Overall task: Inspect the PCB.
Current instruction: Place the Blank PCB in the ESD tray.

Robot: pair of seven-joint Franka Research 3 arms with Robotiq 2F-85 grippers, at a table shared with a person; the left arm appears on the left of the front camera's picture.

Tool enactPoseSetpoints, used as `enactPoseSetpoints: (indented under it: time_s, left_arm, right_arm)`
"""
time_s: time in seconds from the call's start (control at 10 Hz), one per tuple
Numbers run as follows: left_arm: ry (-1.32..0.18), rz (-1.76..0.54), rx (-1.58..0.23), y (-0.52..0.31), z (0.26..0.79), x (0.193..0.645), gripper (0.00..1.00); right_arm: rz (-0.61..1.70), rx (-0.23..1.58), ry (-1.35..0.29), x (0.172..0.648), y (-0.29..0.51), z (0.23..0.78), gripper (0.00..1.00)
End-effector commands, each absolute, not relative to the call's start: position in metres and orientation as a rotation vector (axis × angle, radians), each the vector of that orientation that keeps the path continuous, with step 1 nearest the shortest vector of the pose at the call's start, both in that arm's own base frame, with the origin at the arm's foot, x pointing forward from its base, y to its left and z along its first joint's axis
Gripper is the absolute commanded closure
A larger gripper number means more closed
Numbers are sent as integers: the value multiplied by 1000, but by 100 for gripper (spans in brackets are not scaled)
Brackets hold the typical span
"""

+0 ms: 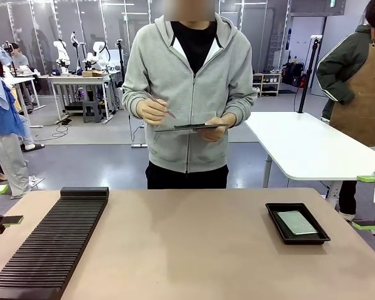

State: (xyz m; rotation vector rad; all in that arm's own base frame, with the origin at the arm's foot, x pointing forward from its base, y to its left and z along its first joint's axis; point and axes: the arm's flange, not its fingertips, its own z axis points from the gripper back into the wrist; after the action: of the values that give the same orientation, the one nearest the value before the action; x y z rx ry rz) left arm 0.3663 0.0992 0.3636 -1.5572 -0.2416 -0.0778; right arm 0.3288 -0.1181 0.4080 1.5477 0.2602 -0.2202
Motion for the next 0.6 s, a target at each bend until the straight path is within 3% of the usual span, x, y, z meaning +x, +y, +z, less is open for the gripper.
enactPoseSetpoints:
  time_s: [0.0, 0.5]
  left_arm:
    - [-242, -78, -1556, 100, 364, 366, 0]
    - [-242, -78, -1556, 100, 364, 366, 0]
  right_arm:
    - [-222, 1544, 260, 328, -118, 411, 0]
    - [-222, 1544, 260, 328, -118, 411, 0]
